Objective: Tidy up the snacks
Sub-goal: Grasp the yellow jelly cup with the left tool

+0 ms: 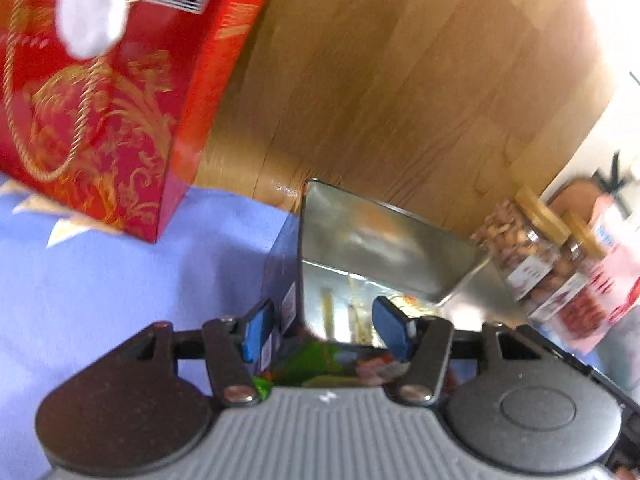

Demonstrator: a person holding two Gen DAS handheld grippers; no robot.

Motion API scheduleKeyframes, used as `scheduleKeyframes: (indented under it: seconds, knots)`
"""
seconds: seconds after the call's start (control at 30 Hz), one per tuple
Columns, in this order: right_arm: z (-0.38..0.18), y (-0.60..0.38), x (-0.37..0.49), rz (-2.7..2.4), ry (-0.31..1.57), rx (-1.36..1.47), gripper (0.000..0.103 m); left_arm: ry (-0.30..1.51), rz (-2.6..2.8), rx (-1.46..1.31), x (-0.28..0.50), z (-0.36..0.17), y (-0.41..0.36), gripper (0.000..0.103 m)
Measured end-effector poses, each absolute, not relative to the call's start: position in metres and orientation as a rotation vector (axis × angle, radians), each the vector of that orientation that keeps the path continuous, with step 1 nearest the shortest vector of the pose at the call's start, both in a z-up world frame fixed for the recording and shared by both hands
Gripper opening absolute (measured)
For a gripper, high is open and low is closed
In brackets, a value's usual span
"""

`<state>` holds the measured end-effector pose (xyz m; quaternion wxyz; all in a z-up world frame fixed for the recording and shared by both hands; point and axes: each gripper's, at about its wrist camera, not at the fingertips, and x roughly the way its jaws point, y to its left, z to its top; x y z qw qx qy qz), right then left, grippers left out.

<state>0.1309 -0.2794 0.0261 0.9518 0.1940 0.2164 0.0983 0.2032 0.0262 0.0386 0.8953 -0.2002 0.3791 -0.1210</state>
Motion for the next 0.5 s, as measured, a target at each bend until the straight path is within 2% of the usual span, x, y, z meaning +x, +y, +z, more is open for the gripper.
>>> scheduleKeyframes:
  seconds: [0.13,0.17,0.23,0.43,0.5]
  knots:
    - [0.027,-0.298,0.097,0.22,0.401,0.441,0.06,0.723,-0.253,-0.448,0.167,0.041,0.046,0.062]
    - [0.02,-0.298,0.092,0.244,0.435,0.459,0.059,0.736,-0.262,-0.446,0.161,0.037,0.047,0.062]
    - [0.006,-0.29,0.091,0.285,0.513,0.46,0.046,0.772,-0.275,-0.436,0.154,0.025,0.042,0.062]
    - [-0.023,-0.271,0.106,0.358,0.674,0.584,0.045,0.83,-0.263,-0.346,0.137,0.009,0.02,0.062]
    - [-0.015,-0.258,0.096,0.379,0.673,0.526,0.037,0.828,-0.299,-0.337,0.124,0.014,0.019,0.062]
